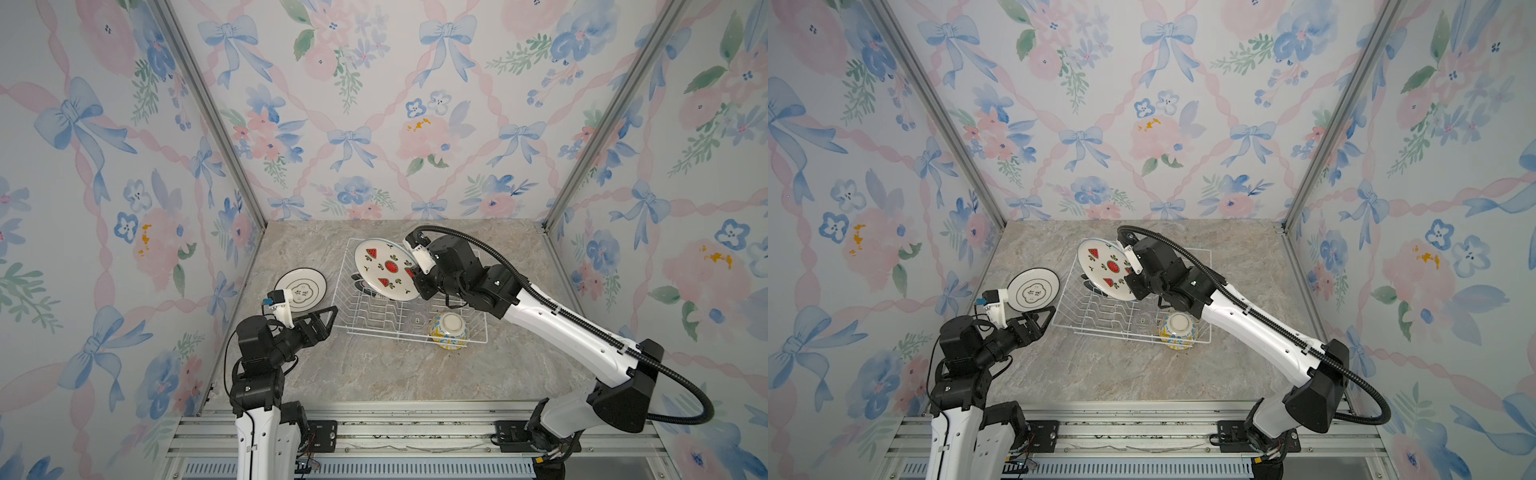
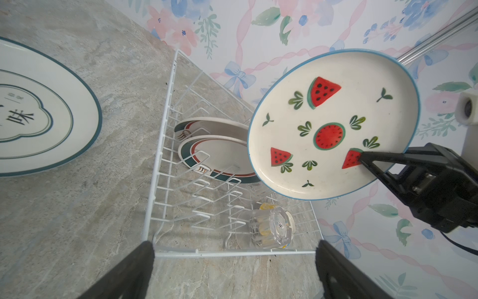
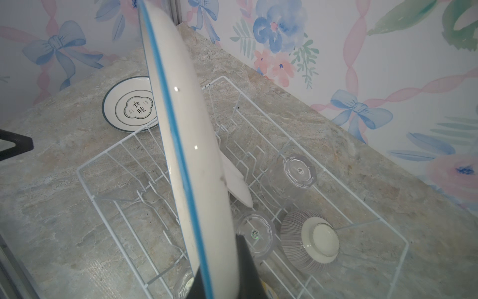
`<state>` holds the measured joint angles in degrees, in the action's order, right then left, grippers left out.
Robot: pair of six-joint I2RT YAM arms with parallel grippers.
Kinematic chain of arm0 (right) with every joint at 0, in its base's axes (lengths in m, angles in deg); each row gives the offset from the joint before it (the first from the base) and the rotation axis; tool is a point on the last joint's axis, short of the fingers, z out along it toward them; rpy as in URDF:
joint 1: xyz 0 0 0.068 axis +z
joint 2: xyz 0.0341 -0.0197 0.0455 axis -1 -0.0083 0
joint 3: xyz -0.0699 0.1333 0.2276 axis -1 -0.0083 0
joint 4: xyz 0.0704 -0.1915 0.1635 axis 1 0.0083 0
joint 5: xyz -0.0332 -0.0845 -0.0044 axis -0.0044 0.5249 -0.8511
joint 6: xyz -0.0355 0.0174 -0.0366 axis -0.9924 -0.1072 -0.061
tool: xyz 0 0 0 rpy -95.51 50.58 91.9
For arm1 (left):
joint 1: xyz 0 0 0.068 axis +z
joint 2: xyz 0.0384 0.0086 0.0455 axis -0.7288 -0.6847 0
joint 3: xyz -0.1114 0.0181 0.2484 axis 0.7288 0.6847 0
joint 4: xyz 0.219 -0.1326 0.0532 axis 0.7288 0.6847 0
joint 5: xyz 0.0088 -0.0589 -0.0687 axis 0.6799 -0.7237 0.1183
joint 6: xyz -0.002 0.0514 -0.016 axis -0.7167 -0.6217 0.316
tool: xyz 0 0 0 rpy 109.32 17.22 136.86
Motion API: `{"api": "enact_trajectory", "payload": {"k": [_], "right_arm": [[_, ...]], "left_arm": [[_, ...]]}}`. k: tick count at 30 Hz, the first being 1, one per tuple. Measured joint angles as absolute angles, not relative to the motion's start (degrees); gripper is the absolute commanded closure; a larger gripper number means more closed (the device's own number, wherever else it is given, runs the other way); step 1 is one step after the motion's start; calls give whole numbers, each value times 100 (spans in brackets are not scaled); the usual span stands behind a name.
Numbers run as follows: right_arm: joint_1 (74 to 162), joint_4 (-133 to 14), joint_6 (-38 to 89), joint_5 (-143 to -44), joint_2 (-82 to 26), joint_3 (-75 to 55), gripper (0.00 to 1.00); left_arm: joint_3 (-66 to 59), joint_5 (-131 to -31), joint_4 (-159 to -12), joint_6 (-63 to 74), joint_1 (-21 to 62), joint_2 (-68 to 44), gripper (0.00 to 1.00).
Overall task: Unload the mixed dishes from the dish rack
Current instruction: 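Lift the watermelon-print plate up out of the rack with the right gripper, then reach the left gripper toward the watermelon plate held by the right gripper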
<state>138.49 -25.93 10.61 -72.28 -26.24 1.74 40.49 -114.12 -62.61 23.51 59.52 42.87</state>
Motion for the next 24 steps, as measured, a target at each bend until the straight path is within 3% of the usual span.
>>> {"api": "enact_trajectory", "payload": {"k": [24], "right_arm": [[13220,-2991,3362,-8041,-2028,-412,100]], "left_arm": [[3702,-11235,-6213,2416,5952,4051,2]]}}
